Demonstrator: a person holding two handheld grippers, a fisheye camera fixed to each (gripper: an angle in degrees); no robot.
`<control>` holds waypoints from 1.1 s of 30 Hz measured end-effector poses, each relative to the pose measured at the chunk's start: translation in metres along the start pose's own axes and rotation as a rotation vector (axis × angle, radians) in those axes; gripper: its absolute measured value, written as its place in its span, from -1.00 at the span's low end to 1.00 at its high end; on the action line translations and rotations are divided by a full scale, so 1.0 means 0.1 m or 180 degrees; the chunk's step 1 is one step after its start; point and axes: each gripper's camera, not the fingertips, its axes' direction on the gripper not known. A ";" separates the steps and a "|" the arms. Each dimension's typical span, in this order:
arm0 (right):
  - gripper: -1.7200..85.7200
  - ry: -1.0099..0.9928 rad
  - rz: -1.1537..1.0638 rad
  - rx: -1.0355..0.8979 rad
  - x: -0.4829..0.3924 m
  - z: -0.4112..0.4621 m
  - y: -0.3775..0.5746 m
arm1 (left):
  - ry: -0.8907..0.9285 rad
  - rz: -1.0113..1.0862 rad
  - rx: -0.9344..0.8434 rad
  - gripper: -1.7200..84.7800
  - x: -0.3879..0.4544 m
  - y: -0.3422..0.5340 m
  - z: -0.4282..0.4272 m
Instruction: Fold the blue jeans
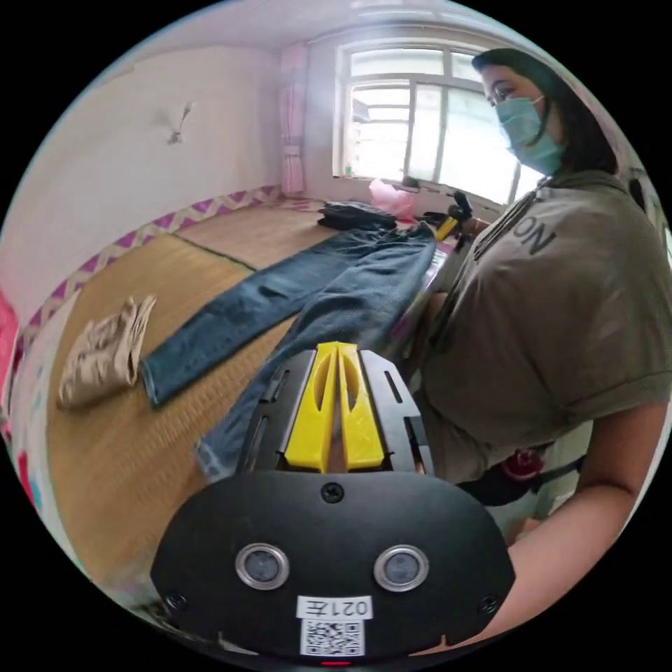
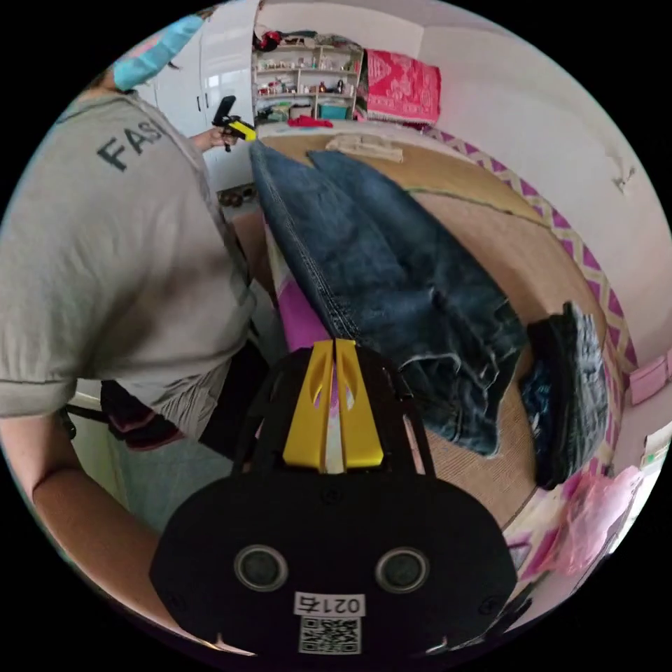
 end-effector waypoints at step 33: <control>-0.75 -0.1038 -0.1795 0.0402 -0.02 0.98 -3.46 | -0.0169 -0.1027 -0.1242 -0.97 0.42 1.15 1.53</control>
